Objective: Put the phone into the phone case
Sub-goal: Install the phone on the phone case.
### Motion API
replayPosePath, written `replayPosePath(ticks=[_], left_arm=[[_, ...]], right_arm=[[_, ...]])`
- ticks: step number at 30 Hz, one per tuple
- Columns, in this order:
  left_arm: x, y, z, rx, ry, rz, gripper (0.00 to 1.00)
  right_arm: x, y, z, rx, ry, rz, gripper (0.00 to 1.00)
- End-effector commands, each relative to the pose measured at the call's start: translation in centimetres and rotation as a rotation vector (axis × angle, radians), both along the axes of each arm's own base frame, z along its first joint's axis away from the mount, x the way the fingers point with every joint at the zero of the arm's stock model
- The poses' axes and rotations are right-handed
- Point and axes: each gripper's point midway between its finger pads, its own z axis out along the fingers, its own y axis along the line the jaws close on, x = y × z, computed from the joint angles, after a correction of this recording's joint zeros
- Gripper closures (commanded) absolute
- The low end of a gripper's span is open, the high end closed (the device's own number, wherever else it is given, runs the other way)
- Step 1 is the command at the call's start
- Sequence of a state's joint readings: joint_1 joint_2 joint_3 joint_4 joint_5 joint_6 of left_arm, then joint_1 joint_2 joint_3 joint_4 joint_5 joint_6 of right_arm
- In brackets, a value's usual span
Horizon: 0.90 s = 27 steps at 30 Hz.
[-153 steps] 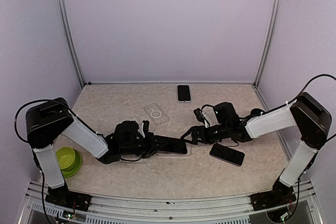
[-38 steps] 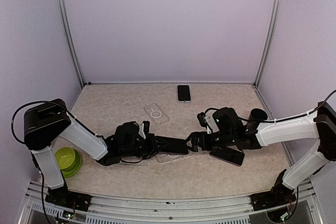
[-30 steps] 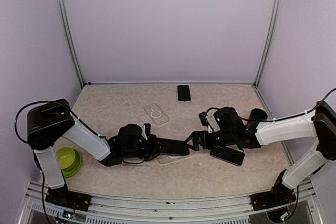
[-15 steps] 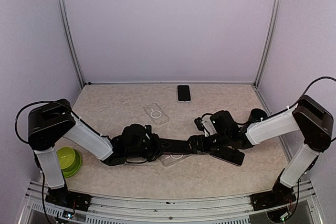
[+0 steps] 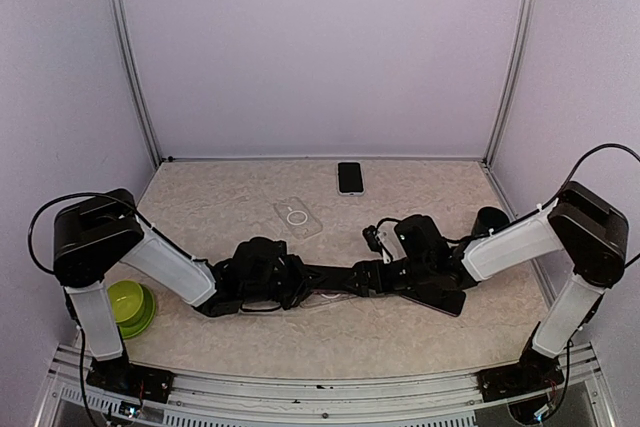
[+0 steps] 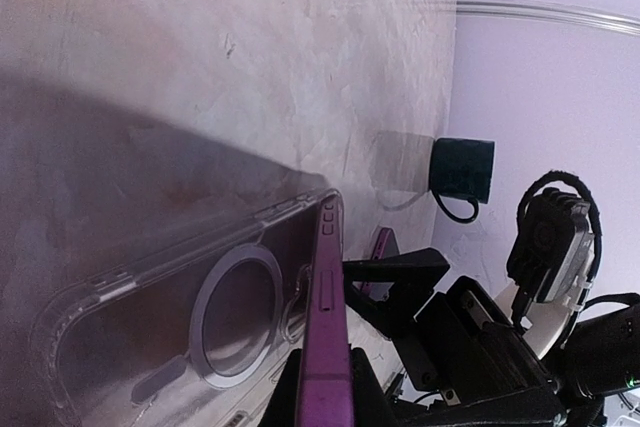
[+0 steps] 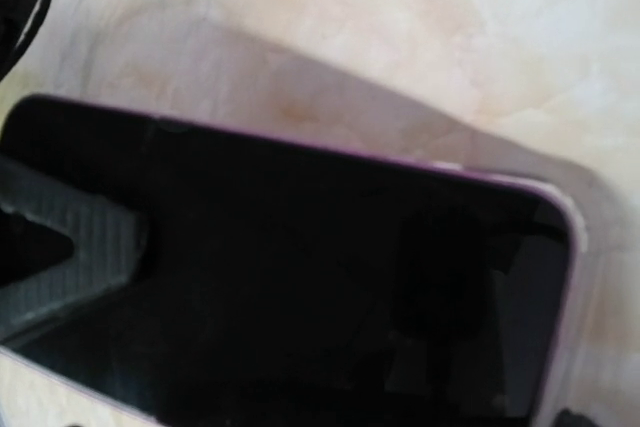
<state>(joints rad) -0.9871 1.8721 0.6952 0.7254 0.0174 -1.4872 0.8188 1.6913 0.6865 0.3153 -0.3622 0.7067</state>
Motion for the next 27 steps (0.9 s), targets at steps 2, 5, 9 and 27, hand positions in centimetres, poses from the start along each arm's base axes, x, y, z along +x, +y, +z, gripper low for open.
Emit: replayPosePath(ticks=[2,5,9,27], left_arm=[[-0.5,1.6,-4.4,0.114,0.033,0.012,1.0],[-0.9,0.8,-4.4,0.09,-0.011,-0.052,1.0],[-1.5,0.6,-4.7,0.049,-0.061,-0.102,1.0],[-2.0,0.9,-0.5,-0.105,-0.234,-0.166,1.0]], right_arm=[[-2.5,1.9,-0.1,0.049,0.036,0.074,0.0],[-2.5,1.7,-0.2,0.04,0.036,0.071,0.0],[-2.3,1.7,-0.1,0.039,0.043,0.077,0.0],[0.4,-1.2,0.8,0.052,0.057,0.018,0.0]])
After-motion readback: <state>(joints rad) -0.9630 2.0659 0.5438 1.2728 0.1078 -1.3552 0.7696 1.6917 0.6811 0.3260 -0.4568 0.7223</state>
